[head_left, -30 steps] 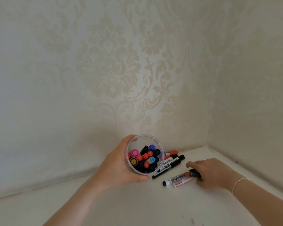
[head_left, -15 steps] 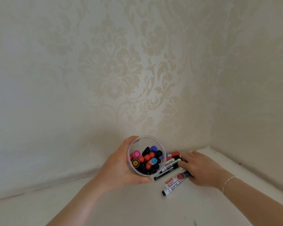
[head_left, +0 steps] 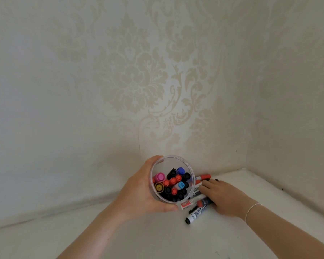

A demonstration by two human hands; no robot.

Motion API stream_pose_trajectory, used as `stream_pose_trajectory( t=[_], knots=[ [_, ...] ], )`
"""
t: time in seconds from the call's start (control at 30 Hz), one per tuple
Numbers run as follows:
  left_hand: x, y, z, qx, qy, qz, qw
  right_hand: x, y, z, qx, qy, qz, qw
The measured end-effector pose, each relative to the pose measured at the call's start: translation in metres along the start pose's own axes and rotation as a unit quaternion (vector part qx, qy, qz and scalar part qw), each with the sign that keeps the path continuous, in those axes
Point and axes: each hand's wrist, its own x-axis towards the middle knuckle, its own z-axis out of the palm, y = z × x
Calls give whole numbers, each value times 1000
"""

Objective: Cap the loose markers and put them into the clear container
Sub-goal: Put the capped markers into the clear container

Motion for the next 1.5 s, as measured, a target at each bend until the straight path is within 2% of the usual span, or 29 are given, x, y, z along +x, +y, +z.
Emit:
stream_pose_trajectory(
  t=[0.3,0.47,0.57,0.67,0.73,0.77,0.83,0.87,0.93,1.0,1.07,1.13,1.27,1.37,1.5],
  knots=[
    [0,-5,1,5,4,-3,1000,0,-3,-16,-56,-100,62,991],
    [1,-6,2,4,4,1,1000,-9,7,-20,-48,-153,96,982],
    [1,-6,2,6,4,2,1000,-11,13,-21,-8,-141,122,983],
    [1,-6,2,0,3,0,1000,-13,26,-44,59,-51,186,979],
    [1,-6,2,1,2,1,1000,-12,35,-72,172,46,238,955],
    [1,-6,2,1,2,1,1000,-10,35,-90,266,93,262,923],
    [2,-4,3,2,4,2,1000,-7,26,-131,458,126,247,844],
    [2,-3,3,1,4,2,1000,-5,20,-151,515,107,210,824],
    [3,-2,4,-6,3,-1,1000,-3,4,-185,526,-17,155,836],
    [2,0,4,-13,1,-4,1000,0,-17,-207,427,-172,128,879],
    [2,2,4,-22,0,-4,1000,6,-33,-214,318,-250,130,905],
    [1,5,3,-26,0,-2,1000,12,-47,-213,233,-250,151,928],
    [0,5,3,-29,2,-4,1000,11,-59,-205,112,-173,178,962],
    [1,4,4,-32,1,-5,999,8,-61,-202,132,-154,183,962],
    [1,4,5,-32,4,-6,999,10,-63,-202,259,-155,179,936]
  ],
)
